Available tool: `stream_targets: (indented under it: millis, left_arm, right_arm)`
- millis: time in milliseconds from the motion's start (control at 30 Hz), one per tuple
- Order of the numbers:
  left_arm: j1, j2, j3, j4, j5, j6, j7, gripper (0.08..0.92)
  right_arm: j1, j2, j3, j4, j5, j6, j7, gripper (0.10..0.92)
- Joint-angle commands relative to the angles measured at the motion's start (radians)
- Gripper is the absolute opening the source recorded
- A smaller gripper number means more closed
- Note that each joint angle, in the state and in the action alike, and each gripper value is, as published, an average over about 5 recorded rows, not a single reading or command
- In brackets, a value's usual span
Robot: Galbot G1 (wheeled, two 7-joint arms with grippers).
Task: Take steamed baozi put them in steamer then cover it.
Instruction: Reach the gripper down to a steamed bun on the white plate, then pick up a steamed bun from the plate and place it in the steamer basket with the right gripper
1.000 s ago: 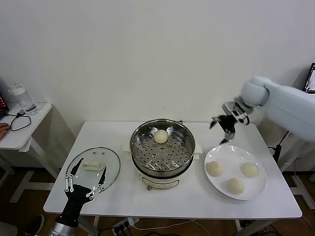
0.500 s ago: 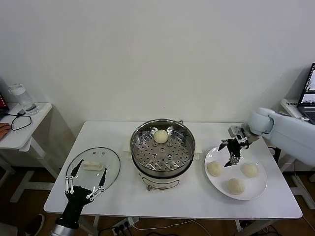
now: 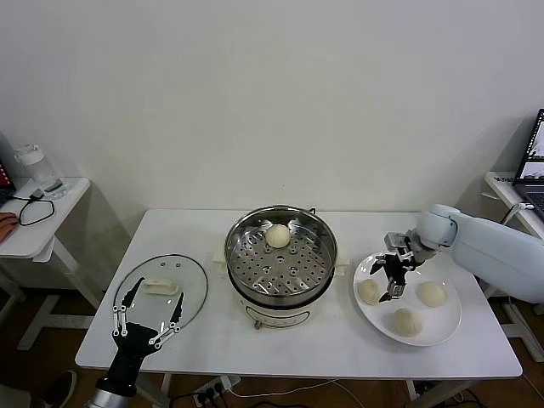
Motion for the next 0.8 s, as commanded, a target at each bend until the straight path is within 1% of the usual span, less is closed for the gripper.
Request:
stream_targets:
  millis: [33,200,333,500,600,800]
  left_arm:
    - [0.001,0.001,-0.004,0.003,0.0,-0.002,-0.001,0.823]
    - [0.001,0.0,-0.004,0.002,0.0,-0.002,-0.002,0.823]
    - [0.002,0.002,-0.004,0.002,0.0,-0.002,-0.002,0.823]
    - [0.001,0.007,-0.001,0.0,-0.001,-0.003,-0.002,0.823]
    - [-0.001,0.013,0.002,-0.001,-0.002,-0.003,-0.003,0.823]
    - [-0.007,0.024,0.011,-0.007,-0.005,-0.006,-0.004,0.823]
  right_arm:
    - [-0.031,0.036,0.011,-0.023,-0.006,-0.004,0.011,0.8]
    - [-0.028,0.034,0.013,-0.02,-0.013,-0.004,0.012,0.707]
    - [-0.003,0.017,0.005,0.004,-0.017,-0.006,0.006,0.661]
    - [0.09,-0.009,-0.025,0.041,-0.009,-0.008,-0.029,0.645]
    - [0.182,-0.015,-0.059,0.053,-0.006,-0.005,-0.082,0.64]
    - [0.491,0.034,-0.197,0.053,0.039,0.022,-0.21,0.638]
